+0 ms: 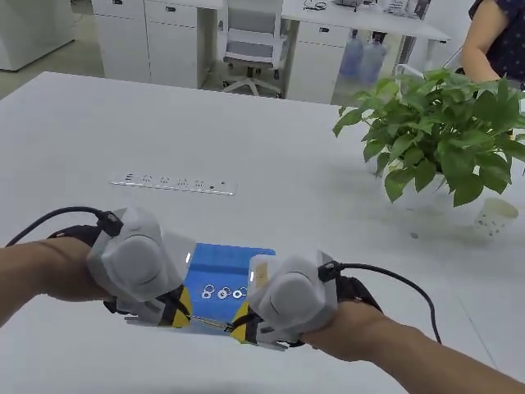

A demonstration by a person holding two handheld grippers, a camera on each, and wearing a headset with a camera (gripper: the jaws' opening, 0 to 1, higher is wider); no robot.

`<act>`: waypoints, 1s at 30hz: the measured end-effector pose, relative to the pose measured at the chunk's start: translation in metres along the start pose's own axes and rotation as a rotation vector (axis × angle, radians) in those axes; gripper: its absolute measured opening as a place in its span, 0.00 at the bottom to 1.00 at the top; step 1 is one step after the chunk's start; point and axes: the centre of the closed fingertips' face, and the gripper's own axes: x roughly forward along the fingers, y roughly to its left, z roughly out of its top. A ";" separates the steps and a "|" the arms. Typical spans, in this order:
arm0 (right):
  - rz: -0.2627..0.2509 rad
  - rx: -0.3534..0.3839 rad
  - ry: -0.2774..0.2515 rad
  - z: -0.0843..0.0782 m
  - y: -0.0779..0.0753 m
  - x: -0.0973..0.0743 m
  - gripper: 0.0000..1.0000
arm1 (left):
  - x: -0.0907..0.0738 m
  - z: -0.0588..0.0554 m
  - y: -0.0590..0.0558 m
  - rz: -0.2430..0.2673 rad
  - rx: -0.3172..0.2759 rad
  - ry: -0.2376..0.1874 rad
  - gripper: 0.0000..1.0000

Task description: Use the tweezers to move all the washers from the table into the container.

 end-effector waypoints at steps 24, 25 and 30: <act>0.039 0.023 0.016 -0.020 0.020 0.018 0.05 | 0.037 -0.015 -0.019 -0.034 -0.036 0.008 0.06; 0.041 0.026 0.017 -0.021 0.020 0.019 0.05 | 0.038 -0.015 -0.020 -0.035 -0.038 0.008 0.06; 0.048 0.032 0.020 -0.027 0.023 0.025 0.05 | 0.046 -0.018 -0.022 -0.042 -0.042 0.010 0.06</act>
